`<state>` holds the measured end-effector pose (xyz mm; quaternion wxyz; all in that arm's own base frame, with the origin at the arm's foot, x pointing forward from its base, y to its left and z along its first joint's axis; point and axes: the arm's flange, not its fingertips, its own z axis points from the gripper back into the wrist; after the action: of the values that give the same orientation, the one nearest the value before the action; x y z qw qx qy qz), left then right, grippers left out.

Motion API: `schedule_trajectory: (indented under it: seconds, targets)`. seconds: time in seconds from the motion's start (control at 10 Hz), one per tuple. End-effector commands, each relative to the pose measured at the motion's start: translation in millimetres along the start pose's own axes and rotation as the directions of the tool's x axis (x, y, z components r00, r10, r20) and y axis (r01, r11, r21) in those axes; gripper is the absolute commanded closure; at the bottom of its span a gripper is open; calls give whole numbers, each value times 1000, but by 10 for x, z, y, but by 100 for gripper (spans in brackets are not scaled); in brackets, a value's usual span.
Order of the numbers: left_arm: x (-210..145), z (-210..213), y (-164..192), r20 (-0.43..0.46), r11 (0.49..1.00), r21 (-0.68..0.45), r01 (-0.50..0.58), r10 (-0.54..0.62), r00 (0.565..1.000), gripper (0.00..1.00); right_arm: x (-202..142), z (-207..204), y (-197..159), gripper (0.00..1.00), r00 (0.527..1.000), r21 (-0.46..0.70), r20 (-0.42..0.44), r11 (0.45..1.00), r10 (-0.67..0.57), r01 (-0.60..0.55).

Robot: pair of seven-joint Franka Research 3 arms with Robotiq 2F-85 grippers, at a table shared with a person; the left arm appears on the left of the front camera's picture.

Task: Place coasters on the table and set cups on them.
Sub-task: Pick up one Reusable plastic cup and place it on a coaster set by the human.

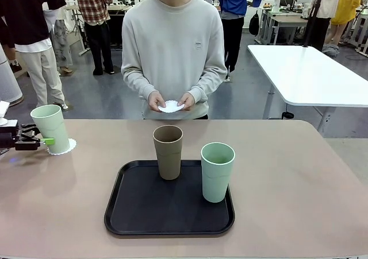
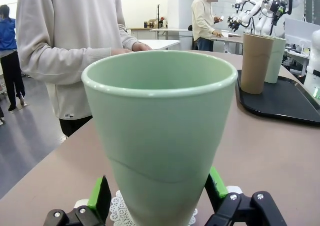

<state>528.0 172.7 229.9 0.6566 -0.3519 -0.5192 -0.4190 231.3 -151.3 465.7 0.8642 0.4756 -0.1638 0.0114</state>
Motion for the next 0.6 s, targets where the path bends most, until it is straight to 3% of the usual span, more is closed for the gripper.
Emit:
schedule_trajectory:
  seconds: [0.0,0.5]
  targets:
    - [19,39,46,-12,999,-32,-10,10,1000,0,-2,2,-8,0,1000,6,1,1000,1,-1]
    - [-29,152,-13,-66,998,-63,-23,19,998,0,-2,2,-8,0,1000,6,1,1000,1,-1]
